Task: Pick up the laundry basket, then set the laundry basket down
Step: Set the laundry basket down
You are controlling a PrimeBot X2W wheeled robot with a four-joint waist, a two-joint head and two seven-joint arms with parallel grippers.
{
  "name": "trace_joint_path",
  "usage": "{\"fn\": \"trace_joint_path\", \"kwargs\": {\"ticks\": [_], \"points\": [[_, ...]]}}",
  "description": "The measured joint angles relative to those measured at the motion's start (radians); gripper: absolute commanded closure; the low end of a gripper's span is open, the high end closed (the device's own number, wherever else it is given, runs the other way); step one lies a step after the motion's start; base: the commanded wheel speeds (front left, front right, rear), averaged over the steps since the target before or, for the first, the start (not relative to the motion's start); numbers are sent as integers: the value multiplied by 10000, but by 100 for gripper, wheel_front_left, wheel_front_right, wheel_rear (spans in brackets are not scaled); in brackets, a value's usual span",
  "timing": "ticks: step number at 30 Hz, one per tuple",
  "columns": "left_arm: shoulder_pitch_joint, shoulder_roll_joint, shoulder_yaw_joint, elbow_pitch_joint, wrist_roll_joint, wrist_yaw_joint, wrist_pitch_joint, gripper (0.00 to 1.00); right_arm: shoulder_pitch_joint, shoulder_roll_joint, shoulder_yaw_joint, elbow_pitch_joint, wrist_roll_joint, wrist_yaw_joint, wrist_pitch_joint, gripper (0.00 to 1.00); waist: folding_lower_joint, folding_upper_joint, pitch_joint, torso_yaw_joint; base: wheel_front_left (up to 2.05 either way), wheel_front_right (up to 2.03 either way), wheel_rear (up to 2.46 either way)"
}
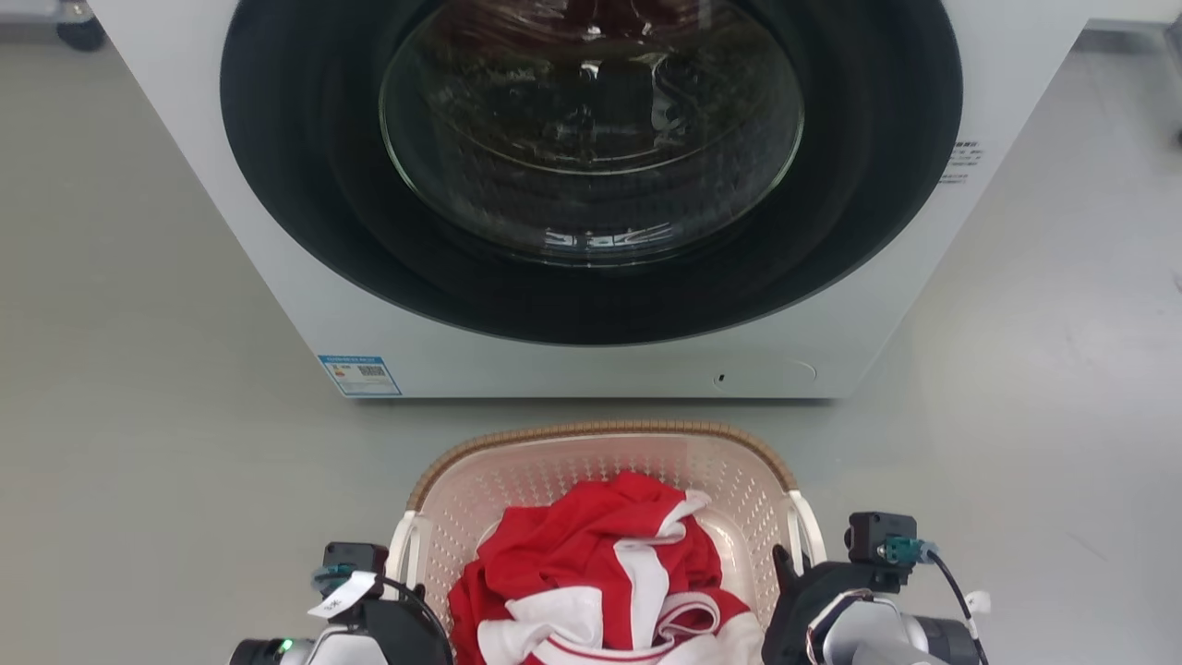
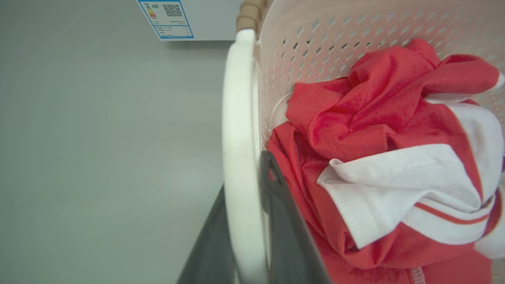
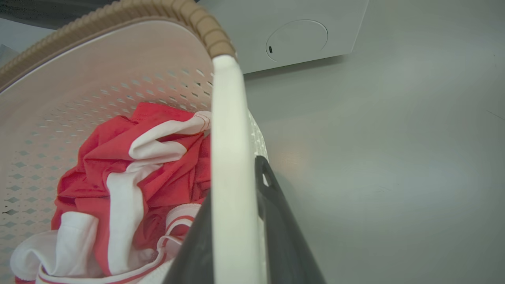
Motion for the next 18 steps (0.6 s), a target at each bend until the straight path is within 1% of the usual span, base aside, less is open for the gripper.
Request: {"fn": "trace_joint_path", "kwargs": {"ticks": [18], "points": [[-1967,2,146,-318,17,215,-485,100,-2326,-35,-199,531,-447,0,-311,100,0,1,2594,94,0,0,0]]}}
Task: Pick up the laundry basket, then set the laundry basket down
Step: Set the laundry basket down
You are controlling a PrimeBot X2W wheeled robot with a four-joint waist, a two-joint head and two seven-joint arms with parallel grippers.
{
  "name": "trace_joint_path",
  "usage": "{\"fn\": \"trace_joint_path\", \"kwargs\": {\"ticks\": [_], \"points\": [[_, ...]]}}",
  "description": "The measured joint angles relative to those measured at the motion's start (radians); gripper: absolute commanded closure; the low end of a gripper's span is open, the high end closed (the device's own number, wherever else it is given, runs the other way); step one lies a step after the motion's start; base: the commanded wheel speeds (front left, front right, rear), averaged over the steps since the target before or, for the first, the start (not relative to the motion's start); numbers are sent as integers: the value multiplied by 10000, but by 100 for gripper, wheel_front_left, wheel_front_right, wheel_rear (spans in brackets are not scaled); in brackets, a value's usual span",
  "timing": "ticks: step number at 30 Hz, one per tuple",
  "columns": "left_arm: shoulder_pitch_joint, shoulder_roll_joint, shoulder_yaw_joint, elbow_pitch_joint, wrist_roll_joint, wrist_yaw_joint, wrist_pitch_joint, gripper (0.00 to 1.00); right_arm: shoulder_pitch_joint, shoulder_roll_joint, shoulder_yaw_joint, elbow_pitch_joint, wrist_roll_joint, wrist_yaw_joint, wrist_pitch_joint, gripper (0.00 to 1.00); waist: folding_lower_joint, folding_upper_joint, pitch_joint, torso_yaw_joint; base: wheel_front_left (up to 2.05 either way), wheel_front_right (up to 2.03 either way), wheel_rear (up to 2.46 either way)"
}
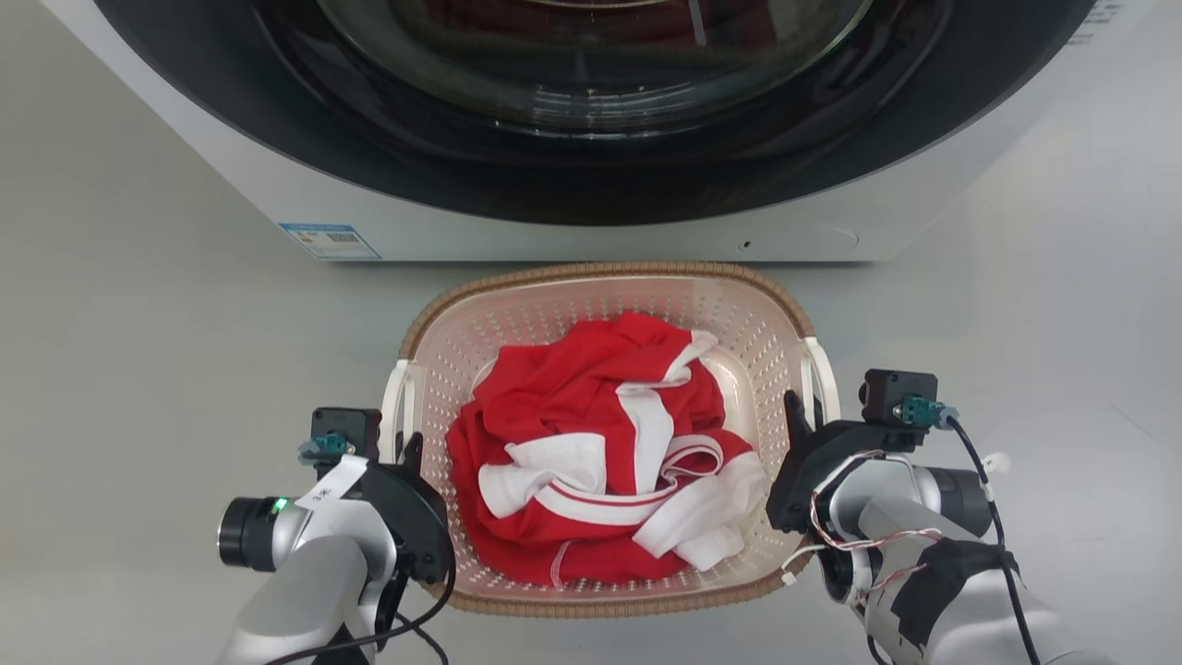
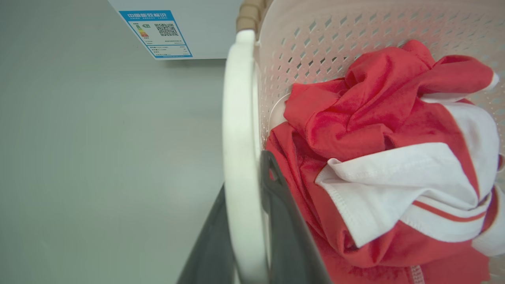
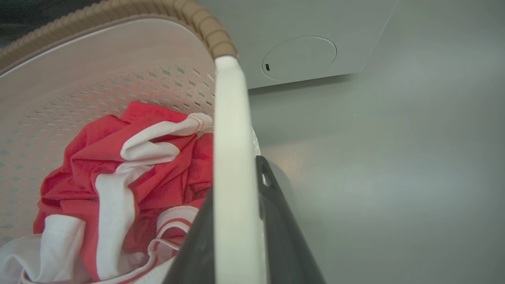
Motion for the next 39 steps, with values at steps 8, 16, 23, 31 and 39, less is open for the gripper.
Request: {"fn": "trace_joint_path", "kwargs": {"ticks": [8,16,23,31,39], "points": [[-879,-4,12,-150,73,75,-130,100,-858,-36,-92,249,-169,2,-86,100,0,0,1201,91,0,0,0],[-1522,-10,33,-221,71,75,-305,100,-1684,-40,-201,560,-424,4,-96,100,0,1,2405,212,0,0,0],[-2291,-12,184,-397,71,159,-489,100,-2675,-67,-316,811,-688,4,-173,100,0,0,3457,313,0,0,0],[-2679,-33,182,-403,73,161,-744,100,-3064,-81,-464,968,-838,8,-182,100,0,0,4492,410,0,0,0],[-3001,-27,188,-382,77,169,-941,100,-3241,-86,-640,959,-1053,15,-259,100,-3,-1,4932,488,0,0,0]]}}
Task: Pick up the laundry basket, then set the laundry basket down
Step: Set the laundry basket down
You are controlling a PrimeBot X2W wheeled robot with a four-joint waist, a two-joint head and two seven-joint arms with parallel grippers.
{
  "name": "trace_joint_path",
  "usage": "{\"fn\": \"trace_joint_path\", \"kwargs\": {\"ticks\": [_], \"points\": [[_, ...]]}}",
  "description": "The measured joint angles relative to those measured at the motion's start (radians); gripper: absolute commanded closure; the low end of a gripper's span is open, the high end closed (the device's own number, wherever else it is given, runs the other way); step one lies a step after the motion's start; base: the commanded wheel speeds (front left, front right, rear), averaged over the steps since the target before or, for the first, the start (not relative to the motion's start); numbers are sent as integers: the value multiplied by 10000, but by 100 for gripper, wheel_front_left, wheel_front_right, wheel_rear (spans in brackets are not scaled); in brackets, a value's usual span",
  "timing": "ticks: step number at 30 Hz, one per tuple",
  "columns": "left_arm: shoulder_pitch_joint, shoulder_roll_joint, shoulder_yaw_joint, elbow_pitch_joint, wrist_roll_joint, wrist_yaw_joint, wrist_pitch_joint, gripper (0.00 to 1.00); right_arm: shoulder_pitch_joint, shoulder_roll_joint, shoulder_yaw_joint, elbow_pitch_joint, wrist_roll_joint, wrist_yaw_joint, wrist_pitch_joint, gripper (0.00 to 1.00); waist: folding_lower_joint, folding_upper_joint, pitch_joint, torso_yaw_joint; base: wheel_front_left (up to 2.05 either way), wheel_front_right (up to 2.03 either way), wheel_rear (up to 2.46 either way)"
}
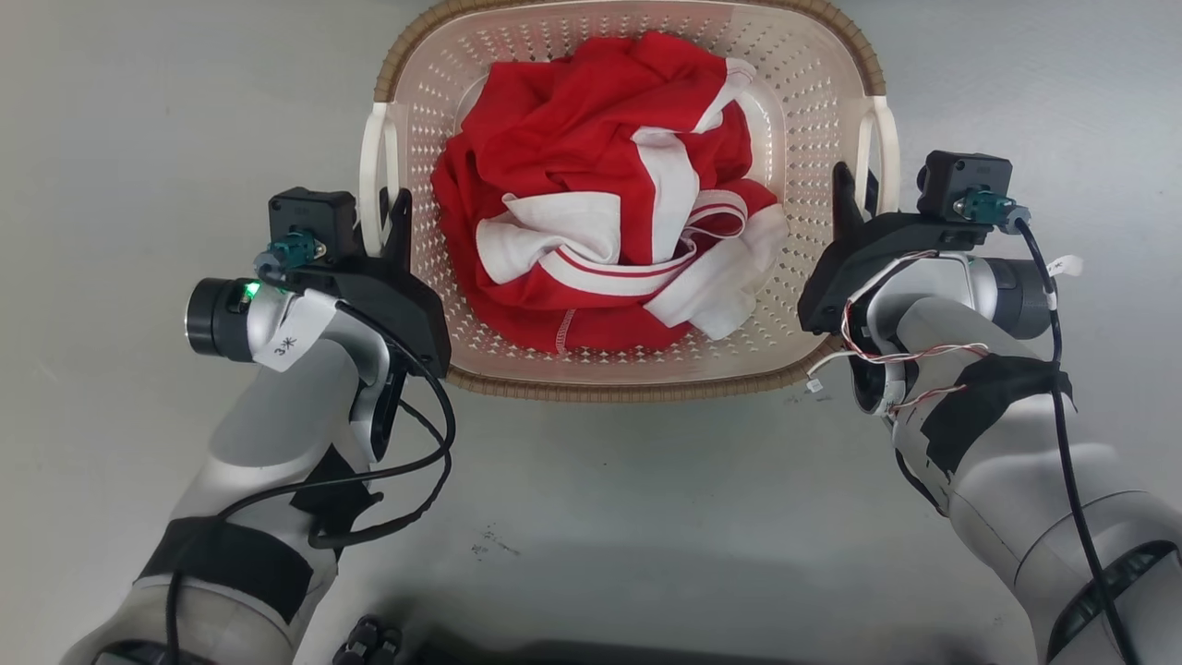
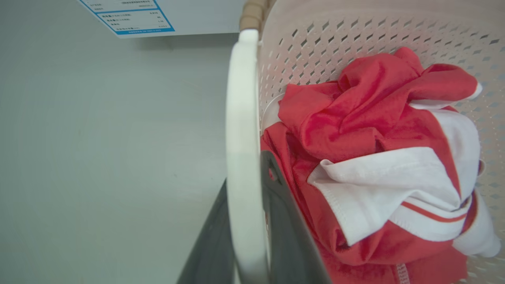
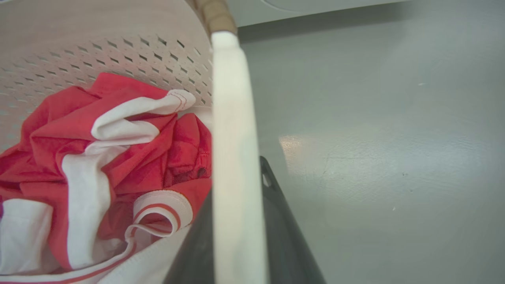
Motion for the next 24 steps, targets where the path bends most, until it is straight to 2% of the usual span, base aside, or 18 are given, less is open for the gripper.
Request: {"fn": "trace_joint_path", "kwargs": {"ticks": [5,6,8,9,10,11,12,24], "points": [[-33,-4,2,44,13,0,-71,100,-16,-2,-82,-10,-107,0,0,100,0,-1,44,2,0,0,0],[-34,-4,2,54,13,0,-96,100,-16,-2,-102,-15,-132,0,0,89,0,0,48,1,0,0,0],[-39,-6,4,79,13,0,-109,99,-16,-2,-146,-17,-174,0,2,56,0,0,51,1,0,0,0],[-42,-10,4,94,13,0,-109,76,-16,0,-169,-17,-176,0,2,25,1,0,51,1,0,0,0],[-42,-21,-2,127,31,-2,-107,56,-16,0,-201,-19,-178,0,4,0,1,0,48,1,0,0,0],[-41,-54,-8,165,44,-10,-107,35,-16,2,-224,-27,-199,2,4,0,1,0,42,2,0,0,0],[-41,-98,-6,173,44,-10,-107,0,-17,21,-242,-44,-255,2,4,0,0,0,33,2,0,0,0],[-7,-203,96,368,42,-10,-161,0,65,94,-642,157,-430,4,4,0,1,0,-521,18,0,0,0]]}}
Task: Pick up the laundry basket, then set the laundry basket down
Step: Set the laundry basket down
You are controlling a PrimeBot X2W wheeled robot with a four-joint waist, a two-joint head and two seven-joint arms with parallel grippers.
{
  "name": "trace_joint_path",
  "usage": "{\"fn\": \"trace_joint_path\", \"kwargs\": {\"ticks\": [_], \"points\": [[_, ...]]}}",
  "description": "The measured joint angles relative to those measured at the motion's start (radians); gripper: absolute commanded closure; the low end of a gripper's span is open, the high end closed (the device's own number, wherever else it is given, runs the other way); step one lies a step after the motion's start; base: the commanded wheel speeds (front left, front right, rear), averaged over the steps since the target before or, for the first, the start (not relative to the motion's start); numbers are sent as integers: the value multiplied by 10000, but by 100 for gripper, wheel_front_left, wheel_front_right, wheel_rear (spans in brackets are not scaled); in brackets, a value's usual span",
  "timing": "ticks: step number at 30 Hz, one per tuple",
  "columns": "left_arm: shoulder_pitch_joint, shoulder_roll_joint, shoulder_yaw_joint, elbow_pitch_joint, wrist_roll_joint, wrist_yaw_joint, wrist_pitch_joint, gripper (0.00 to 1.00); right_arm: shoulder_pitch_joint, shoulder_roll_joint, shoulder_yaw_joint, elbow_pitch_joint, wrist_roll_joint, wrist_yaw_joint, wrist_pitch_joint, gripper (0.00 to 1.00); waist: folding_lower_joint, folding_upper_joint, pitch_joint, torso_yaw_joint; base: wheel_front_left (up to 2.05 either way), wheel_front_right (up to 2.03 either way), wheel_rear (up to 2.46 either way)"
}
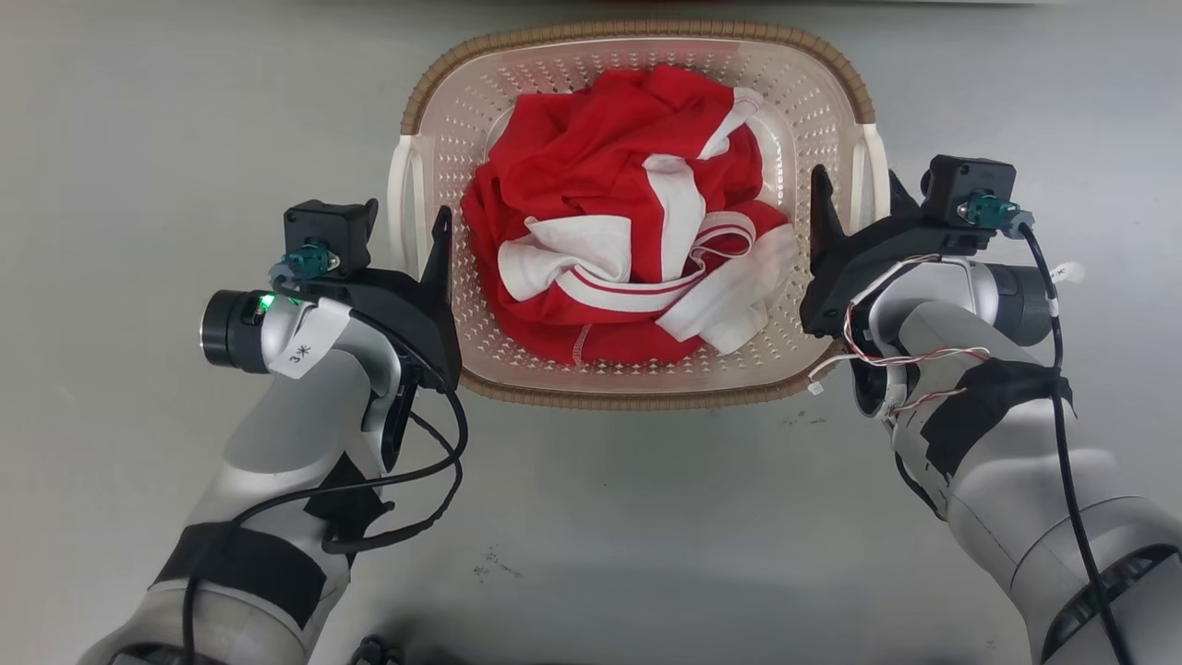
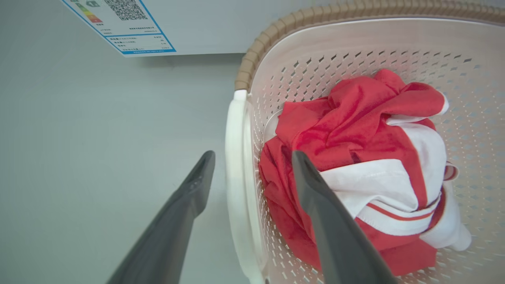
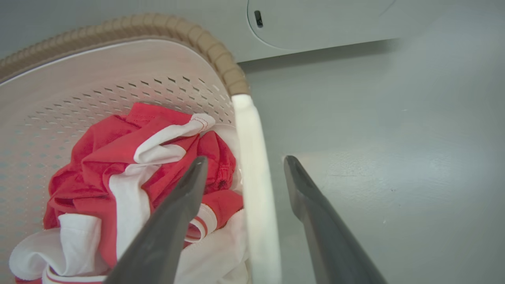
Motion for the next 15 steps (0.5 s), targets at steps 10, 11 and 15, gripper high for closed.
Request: {"fn": "trace_joint_path", "kwargs": {"ticks": [10,11,15], "points": [[362,0,226,132,-52,-13,-2,0,436,2,-322,184,-278,0,0,0,-1,0,-876,-39,0,0,0],[429,0,251,123,-61,-15,-2,0,476,6,-351,176,-293,0,0,0,0,-1,-983,-45,0,0,0],[703,0,337,52,-107,-15,-2,0,759,6,-430,90,-374,0,0,0,0,0,-1439,-67,0,0,0]]}}
